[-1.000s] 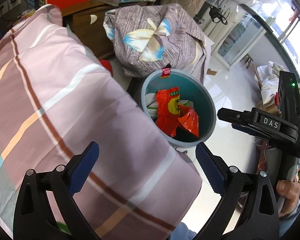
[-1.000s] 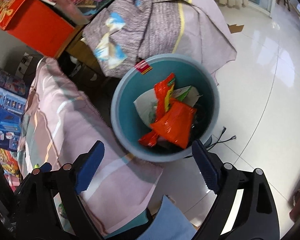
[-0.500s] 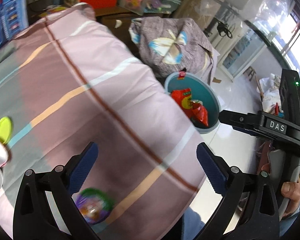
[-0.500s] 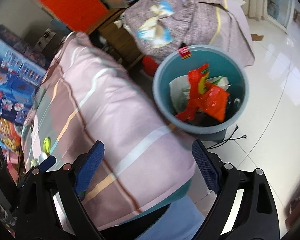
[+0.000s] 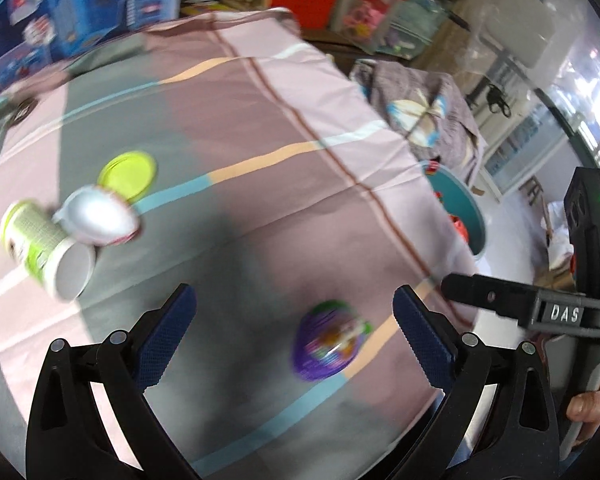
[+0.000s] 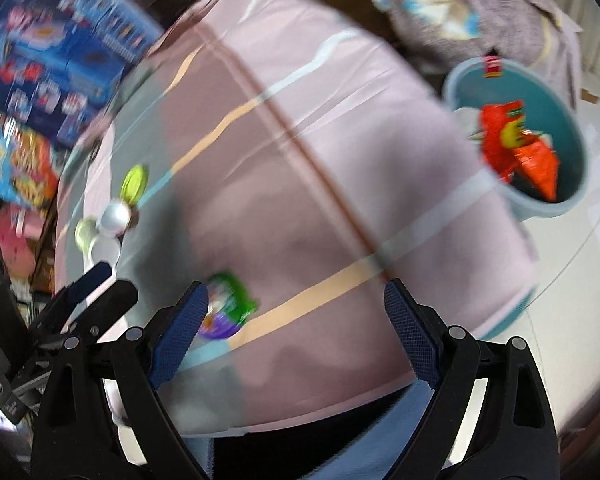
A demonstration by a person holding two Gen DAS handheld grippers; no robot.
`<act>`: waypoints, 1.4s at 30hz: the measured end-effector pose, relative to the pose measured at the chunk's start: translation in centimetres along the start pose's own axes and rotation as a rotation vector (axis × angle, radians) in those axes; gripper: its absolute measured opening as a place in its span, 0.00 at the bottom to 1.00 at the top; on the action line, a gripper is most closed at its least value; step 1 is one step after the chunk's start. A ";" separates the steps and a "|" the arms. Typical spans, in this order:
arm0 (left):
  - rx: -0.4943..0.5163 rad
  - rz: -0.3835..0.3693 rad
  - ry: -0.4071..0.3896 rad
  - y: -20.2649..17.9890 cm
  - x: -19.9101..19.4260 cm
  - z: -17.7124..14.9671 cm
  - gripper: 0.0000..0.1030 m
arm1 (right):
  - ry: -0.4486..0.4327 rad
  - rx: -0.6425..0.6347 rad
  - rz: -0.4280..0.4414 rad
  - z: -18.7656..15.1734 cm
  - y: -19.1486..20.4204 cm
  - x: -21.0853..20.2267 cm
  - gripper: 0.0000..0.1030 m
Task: Collect trash
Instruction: 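Move both tools back over the remaining trash on the table, then grasp the purple candy egg with the right tool while the left tool grasps the white lid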
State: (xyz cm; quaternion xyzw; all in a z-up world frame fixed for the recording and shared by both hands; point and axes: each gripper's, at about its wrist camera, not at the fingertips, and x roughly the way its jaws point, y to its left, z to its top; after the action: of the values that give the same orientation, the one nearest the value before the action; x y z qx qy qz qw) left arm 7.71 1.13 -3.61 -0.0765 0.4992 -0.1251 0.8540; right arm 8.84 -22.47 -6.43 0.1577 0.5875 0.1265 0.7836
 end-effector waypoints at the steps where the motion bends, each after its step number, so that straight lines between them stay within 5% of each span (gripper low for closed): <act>1: -0.013 0.006 0.000 0.8 -0.2 -0.4 0.96 | 0.022 -0.019 0.009 -0.4 0.9 0.7 0.83; 13: -0.154 0.037 -0.020 8.4 -1.9 -3.0 0.96 | 0.084 -0.162 -0.016 -3.1 7.0 4.7 0.83; 19: -0.194 0.028 -0.043 10.5 -2.7 -3.4 0.96 | 0.064 -0.231 -0.086 -3.6 8.7 5.6 0.72; 25: -0.244 0.030 -0.062 12.7 -3.5 -3.7 0.96 | 0.043 -0.297 -0.152 -4.2 9.4 6.9 0.46; 26: -0.249 0.031 -0.063 13.0 -3.5 -3.7 0.96 | 0.045 -0.299 -0.145 -4.1 9.4 6.9 0.29; 27: -0.252 0.031 -0.064 13.1 -3.6 -3.7 0.96 | 0.045 -0.296 -0.141 -4.0 9.4 6.9 0.01; 35: -0.224 0.064 -0.100 13.4 -4.7 -2.0 0.96 | 0.075 -0.254 -0.080 -2.7 9.2 7.3 0.06; 37: -0.225 0.064 -0.104 13.6 -4.8 -1.7 0.96 | 0.059 -0.261 -0.078 -2.8 9.4 6.9 0.15; 39: -0.233 0.062 -0.107 13.8 -4.9 -1.6 0.96 | 0.030 -0.271 -0.075 -2.4 9.9 6.4 0.54; 42: -0.252 0.053 -0.114 14.4 -5.1 -1.6 0.96 | -0.010 -0.318 -0.109 -2.0 10.7 6.3 0.58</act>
State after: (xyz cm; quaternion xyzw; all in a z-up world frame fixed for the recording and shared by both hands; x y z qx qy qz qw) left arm 5.92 16.42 -3.80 -0.1771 0.4634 -0.0344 0.8676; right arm 8.50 -9.99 -8.27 0.0000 0.5637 0.1743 0.8074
